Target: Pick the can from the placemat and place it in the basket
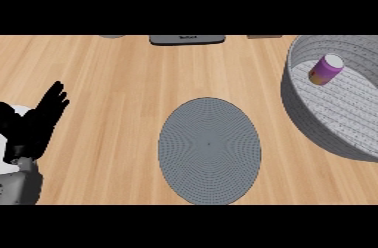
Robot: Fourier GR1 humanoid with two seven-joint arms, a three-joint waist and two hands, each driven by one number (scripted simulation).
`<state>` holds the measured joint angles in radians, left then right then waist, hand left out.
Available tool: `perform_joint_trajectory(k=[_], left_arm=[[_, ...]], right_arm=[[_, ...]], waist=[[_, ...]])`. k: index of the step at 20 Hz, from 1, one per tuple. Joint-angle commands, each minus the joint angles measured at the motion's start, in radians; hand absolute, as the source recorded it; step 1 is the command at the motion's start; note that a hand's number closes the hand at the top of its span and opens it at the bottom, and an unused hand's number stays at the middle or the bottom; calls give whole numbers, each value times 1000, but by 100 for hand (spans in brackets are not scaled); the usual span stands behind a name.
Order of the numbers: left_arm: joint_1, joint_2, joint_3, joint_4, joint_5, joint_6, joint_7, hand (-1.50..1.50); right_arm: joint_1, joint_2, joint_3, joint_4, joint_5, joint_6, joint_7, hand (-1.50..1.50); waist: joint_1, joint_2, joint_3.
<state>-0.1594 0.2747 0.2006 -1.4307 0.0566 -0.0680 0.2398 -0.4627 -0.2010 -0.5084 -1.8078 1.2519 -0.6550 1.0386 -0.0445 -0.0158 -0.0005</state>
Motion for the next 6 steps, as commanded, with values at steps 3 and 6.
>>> perform_joint_trajectory(k=[3,6], left_arm=[[-6,-19,-1,-8,-3,24,20,0],[33,15,11,-35,20,-28,6,0]], right_arm=[[305,73,16,-417,-186,206,38,-150],[488,97,-10,-553,-309,246,9,-150]], waist=[[-8,1,0],[5,3,1]])
